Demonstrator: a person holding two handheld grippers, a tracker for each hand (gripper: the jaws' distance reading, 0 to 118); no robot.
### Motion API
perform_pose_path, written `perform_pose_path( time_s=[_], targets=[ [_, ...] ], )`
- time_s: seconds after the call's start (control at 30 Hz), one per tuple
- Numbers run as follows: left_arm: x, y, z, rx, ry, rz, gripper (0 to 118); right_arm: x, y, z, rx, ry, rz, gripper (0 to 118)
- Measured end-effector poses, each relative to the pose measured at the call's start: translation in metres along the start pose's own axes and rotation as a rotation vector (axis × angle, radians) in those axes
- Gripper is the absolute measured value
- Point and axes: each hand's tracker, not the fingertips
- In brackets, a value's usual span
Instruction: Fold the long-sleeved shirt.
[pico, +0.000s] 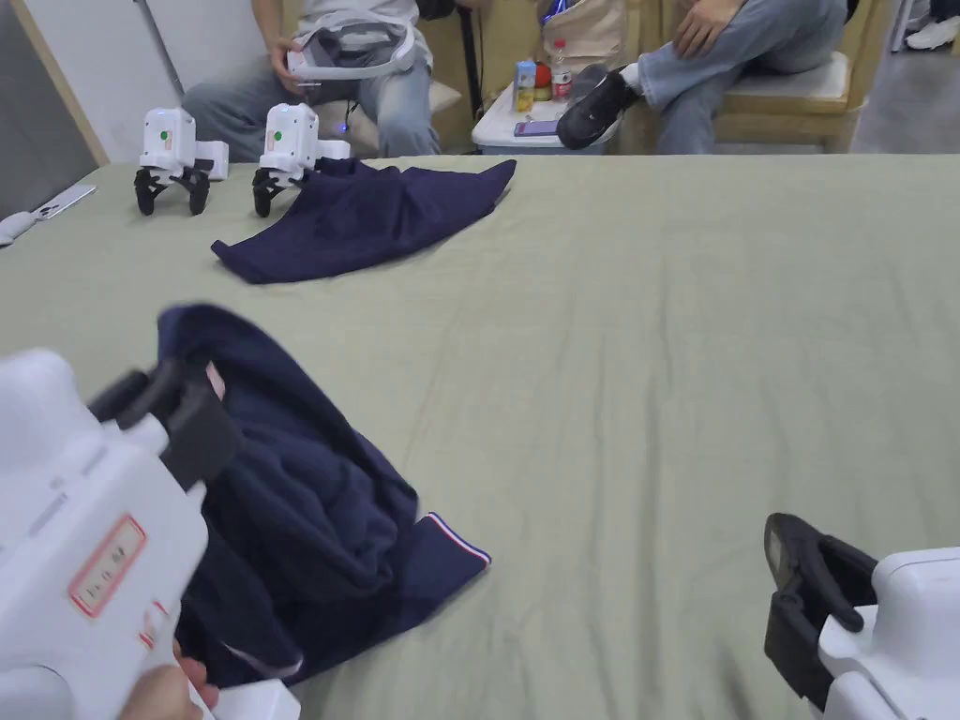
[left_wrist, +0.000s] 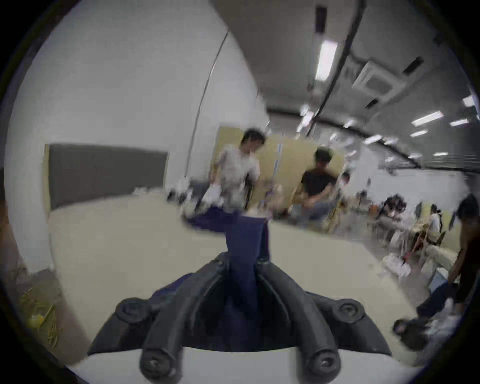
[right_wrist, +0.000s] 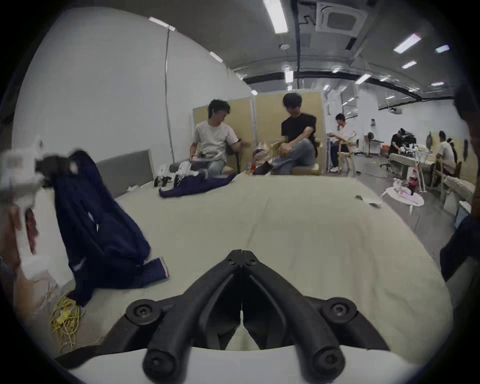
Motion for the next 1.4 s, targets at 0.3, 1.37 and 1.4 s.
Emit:
perform_pose_path(
  time_s=[0.3, 1.37, 1.4],
  targets=[
    [0.247, -0.021, -0.04, -0.157, -0.38, -0.042, 10, 0.093, 0.023, 0.1, 0.129, -0.212, -0.061, 1],
    [0.13, -0.11, 0.014, -0.374, -0.3, -0.272, 12, 0.081, 0.007, 0.101, 0.065, -0.251, -0.102, 1],
    [0.117, -0.121, 0.012, -0.427, -0.279, -0.275, 6, 0.071, 0.005, 0.095, 0.057, -0.244, -0.09, 1]
  ],
)
